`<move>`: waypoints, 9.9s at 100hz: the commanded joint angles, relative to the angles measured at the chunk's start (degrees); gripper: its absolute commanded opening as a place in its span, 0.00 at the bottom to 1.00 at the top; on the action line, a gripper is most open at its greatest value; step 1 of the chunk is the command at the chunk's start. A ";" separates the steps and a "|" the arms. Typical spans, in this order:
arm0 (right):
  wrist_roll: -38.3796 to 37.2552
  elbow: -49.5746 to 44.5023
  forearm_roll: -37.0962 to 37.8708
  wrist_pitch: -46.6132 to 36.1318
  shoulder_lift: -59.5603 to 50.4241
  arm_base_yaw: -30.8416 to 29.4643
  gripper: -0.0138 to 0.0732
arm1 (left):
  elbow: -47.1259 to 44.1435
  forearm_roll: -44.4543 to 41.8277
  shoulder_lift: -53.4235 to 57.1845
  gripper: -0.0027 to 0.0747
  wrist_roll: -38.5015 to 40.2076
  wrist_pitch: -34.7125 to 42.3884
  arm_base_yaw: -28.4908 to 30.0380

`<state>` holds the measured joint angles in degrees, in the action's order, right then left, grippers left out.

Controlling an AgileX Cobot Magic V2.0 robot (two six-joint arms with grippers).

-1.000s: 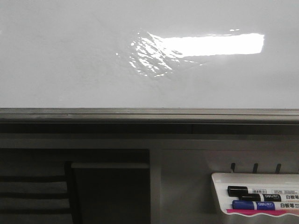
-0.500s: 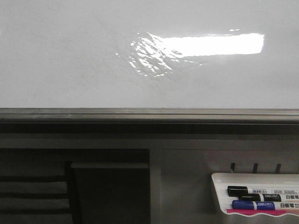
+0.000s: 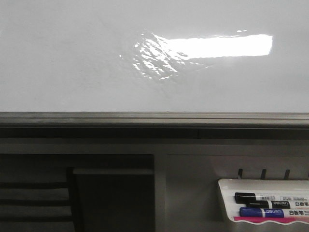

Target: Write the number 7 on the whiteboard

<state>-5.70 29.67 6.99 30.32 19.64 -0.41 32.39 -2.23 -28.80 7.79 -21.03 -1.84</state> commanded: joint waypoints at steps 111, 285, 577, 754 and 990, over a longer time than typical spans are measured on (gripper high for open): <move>0.26 1.94 -0.10 -4.97 0.96 -0.30 0.64 | 15.52 -5.46 -41.07 0.55 -1.04 10.91 -2.67; 0.26 1.94 -0.10 -4.97 0.96 -0.30 0.64 | 15.50 -6.22 -46.56 0.08 -2.73 14.38 -2.90; 81.27 28.02 -57.35 20.62 50.62 26.62 0.41 | 45.34 11.46 -54.35 0.01 -45.08 -40.53 -48.26; 39.26 18.94 -43.31 7.56 34.00 8.28 0.10 | 11.98 9.73 -12.44 0.53 -17.83 -9.62 -24.10; 69.13 34.75 -52.26 36.90 47.78 14.51 0.10 | 19.79 13.83 -33.00 0.53 -37.86 -12.37 -43.93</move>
<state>55.65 61.61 -41.07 65.34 69.37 14.00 47.35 10.46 -57.87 -25.41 -34.11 -40.91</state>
